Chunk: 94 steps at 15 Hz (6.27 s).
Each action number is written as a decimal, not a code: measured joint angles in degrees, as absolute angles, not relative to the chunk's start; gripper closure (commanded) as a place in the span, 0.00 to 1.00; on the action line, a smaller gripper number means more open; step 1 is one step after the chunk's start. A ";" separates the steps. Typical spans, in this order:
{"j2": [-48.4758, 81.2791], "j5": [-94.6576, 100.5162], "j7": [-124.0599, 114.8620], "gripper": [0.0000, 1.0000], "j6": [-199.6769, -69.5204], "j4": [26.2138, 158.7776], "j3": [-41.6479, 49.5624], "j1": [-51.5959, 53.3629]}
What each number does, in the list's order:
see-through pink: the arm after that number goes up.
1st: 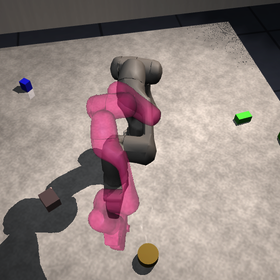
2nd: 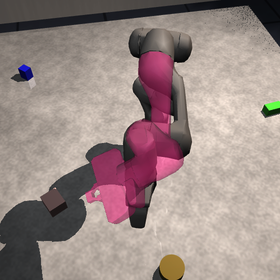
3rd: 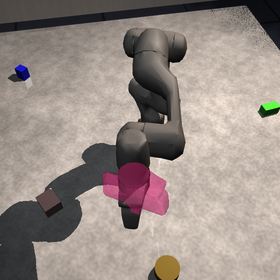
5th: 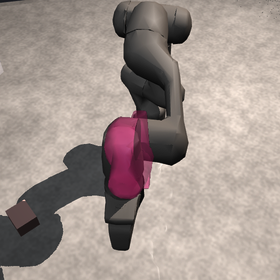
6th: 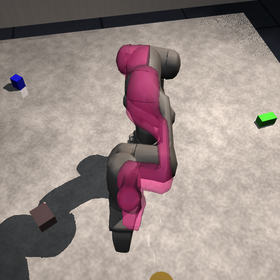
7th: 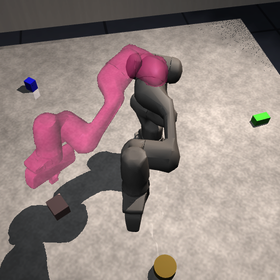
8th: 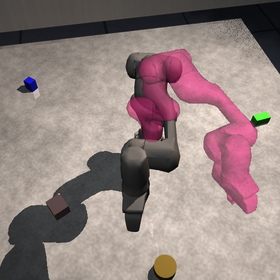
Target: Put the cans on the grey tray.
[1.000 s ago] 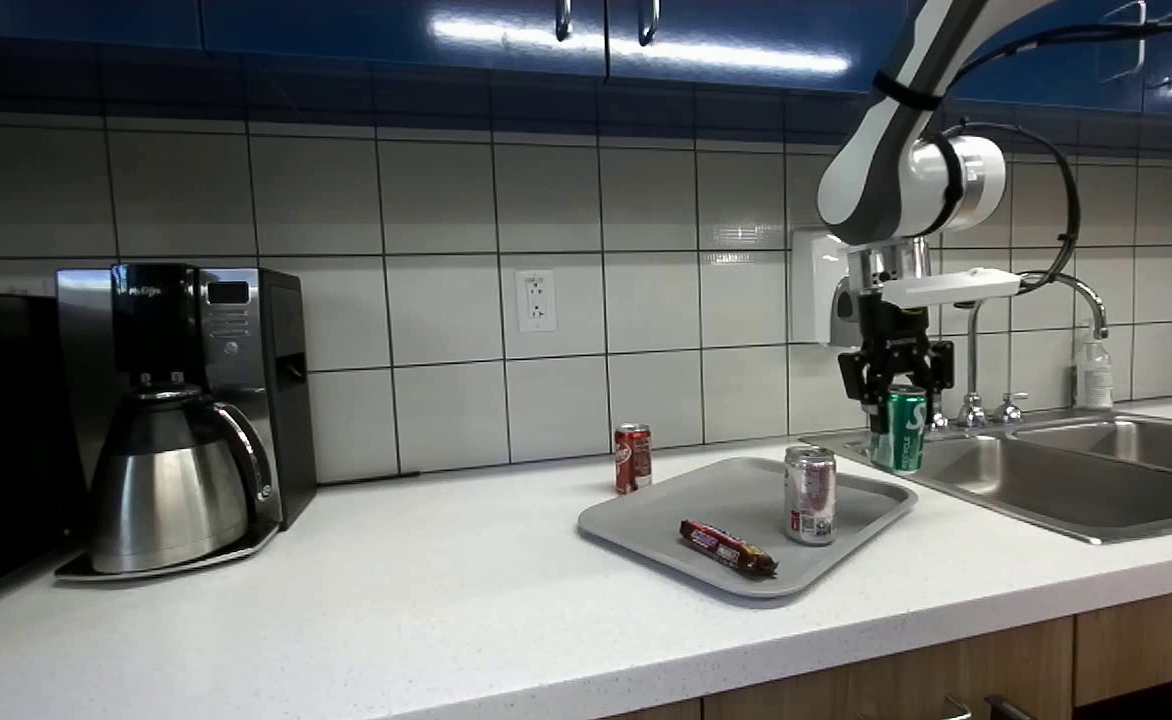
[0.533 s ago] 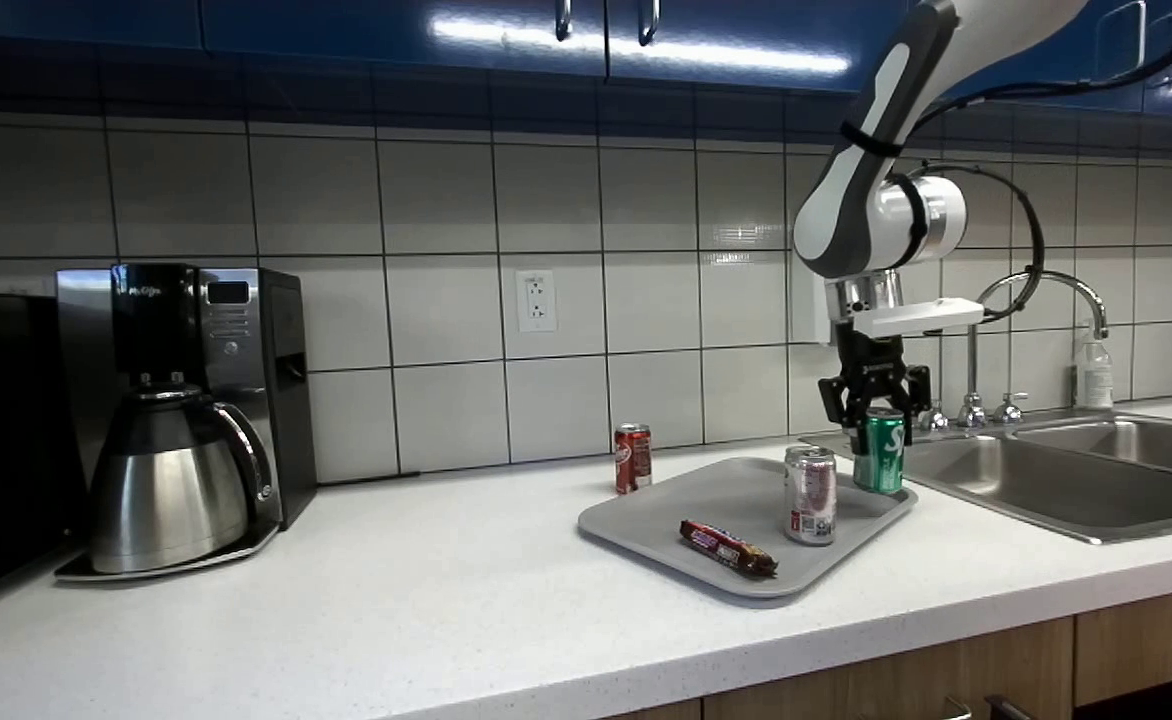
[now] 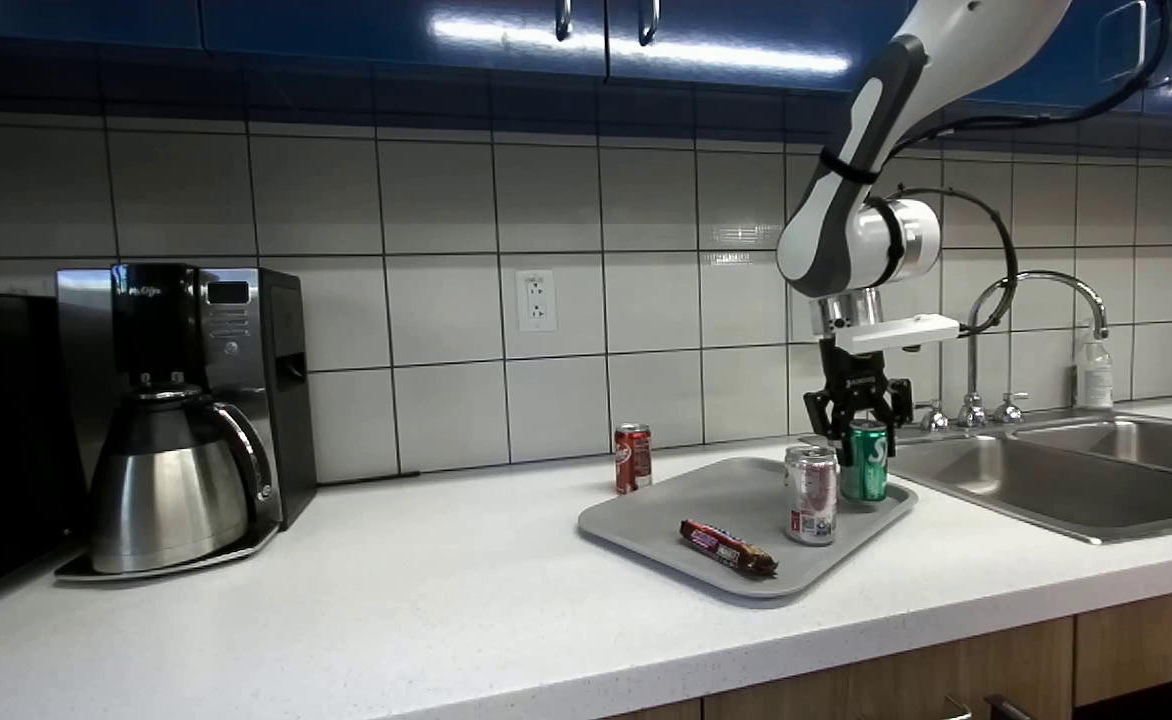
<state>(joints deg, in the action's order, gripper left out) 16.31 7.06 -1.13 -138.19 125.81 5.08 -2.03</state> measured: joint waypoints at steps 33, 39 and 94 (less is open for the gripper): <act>13.61 7.85 -8.47 0.00 -134.20 119.66 0.27 6.03; 16.09 7.02 -13.42 0.00 -133.97 114.48 -0.81 7.71; 43.90 6.67 -20.07 0.35 -127.36 82.07 -1.08 14.39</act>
<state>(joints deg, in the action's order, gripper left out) 43.90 6.67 -20.07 -127.36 82.07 -1.08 14.39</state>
